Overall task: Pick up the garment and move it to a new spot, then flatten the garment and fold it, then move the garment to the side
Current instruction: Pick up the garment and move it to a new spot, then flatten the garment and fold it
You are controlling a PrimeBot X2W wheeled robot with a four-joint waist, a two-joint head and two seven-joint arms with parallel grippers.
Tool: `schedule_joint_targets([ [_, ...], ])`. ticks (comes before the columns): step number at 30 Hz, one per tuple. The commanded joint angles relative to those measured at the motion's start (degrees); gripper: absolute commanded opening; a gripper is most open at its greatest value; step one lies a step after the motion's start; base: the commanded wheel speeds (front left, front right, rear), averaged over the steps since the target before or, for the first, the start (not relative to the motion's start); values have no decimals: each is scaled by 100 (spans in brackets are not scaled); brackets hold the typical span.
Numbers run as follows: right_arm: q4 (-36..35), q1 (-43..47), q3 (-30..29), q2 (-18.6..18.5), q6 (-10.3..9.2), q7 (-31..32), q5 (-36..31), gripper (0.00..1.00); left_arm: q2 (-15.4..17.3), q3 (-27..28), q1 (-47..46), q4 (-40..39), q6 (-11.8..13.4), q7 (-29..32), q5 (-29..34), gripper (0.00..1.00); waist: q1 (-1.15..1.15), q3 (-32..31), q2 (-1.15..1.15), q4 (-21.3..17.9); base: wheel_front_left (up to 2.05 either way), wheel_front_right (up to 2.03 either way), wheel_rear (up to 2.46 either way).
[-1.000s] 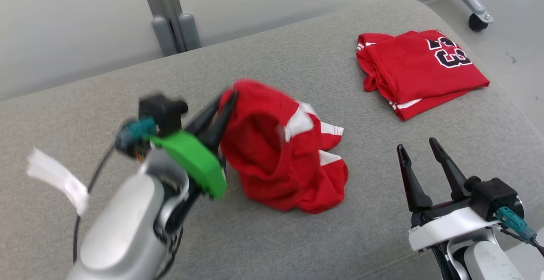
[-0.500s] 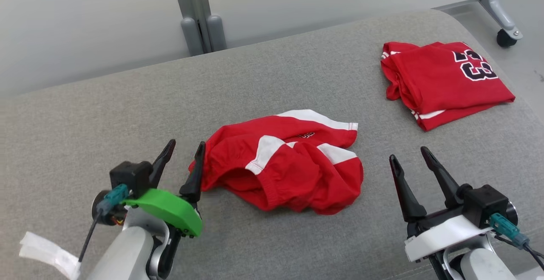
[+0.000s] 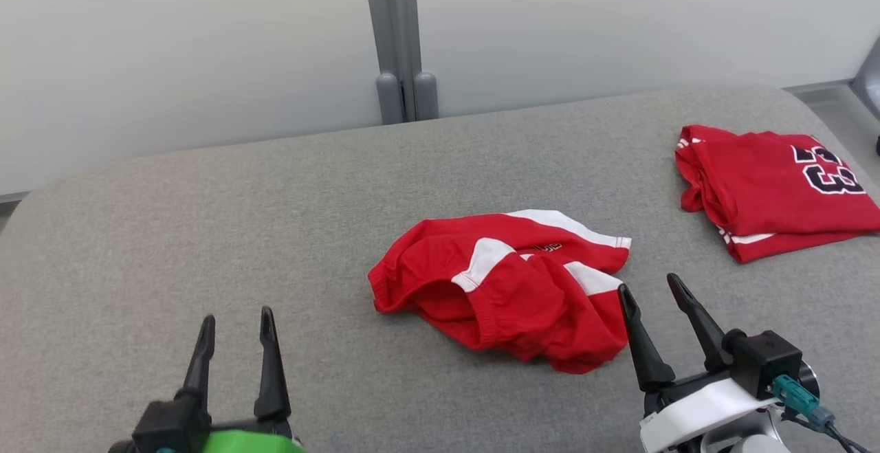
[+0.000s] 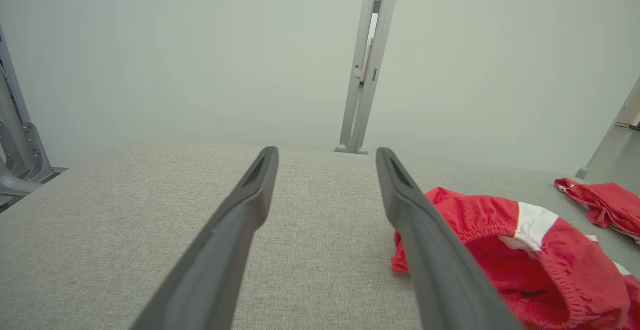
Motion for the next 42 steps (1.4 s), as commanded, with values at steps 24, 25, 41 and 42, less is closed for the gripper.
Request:
schedule_joint_targets([
  [24, -128, 564, -138, 101, -10, -14, -100, 100, -308, 222, 1269, -419, -455, -1, 881, 100, 0, -412, 0, 469, 0, 0, 0],
  [25, -130, 569, -140, 102, -10, -14, -98, 100, -308, 210, 1272, -403, -449, -1, 910, 100, 0, -417, 0, 470, 0, 0, 0],
  [41, -144, 537, -144, 85, -10, -14, -84, 100, -308, 70, 1217, -286, -376, -1, 1138, 100, 0, -400, 0, 483, 0, 0, 0],
  [42, -142, 527, -145, 85, -10, -14, -84, 100, -308, 68, 1208, -284, -368, -1, 1144, 100, 0, -394, 0, 481, 0, 0, 0],
])
